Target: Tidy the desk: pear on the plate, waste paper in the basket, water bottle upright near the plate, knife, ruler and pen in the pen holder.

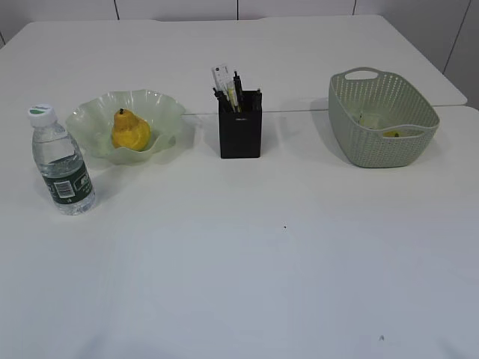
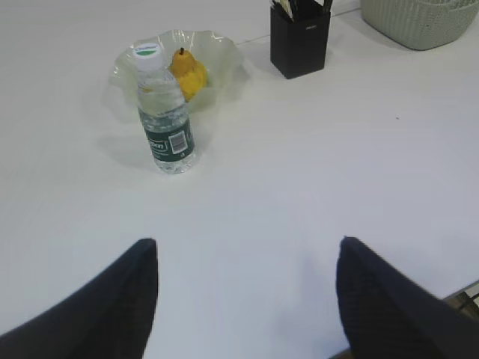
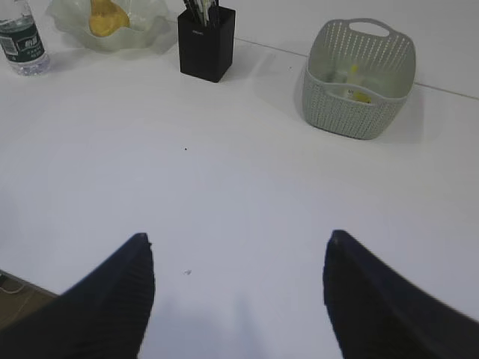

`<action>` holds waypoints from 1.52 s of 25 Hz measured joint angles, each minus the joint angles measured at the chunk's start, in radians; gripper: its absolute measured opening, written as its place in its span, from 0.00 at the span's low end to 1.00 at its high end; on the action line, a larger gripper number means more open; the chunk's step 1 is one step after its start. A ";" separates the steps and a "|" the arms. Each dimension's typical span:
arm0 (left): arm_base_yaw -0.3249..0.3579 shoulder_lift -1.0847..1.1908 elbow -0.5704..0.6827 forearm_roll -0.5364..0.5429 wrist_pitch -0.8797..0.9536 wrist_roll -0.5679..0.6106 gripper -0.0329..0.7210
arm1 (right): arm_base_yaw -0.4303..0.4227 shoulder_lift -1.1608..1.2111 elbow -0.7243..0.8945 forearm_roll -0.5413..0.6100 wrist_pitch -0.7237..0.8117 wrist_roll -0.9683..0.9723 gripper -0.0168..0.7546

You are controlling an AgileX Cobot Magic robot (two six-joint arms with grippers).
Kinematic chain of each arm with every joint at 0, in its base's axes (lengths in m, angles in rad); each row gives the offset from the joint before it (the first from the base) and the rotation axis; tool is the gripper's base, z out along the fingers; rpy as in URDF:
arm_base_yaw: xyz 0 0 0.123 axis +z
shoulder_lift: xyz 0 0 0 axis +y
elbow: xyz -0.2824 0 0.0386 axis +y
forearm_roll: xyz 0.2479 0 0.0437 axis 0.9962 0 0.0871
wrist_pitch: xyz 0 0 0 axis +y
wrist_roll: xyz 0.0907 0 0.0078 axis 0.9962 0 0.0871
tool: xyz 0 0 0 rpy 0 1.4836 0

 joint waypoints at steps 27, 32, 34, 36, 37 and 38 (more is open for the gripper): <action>-0.002 -0.099 0.121 0.068 0.041 -0.065 0.74 | 0.000 -0.168 0.160 0.017 0.062 0.047 0.74; -0.002 -0.099 0.122 0.071 0.041 -0.067 0.74 | -0.018 -0.168 0.160 0.013 0.062 0.047 0.74; 0.004 -0.099 0.122 0.071 0.041 -0.067 0.74 | -0.054 -0.168 0.160 0.008 0.062 0.050 0.74; 0.025 -0.099 0.122 0.071 0.041 -0.067 0.74 | -0.103 -0.168 0.160 0.003 0.062 0.050 0.74; 0.037 -0.099 0.122 0.071 0.041 -0.067 0.74 | -0.134 -0.168 0.160 0.003 0.062 0.050 0.74; 0.050 -0.099 0.122 0.069 0.041 -0.067 0.74 | -0.162 -0.168 0.160 0.003 0.062 0.050 0.74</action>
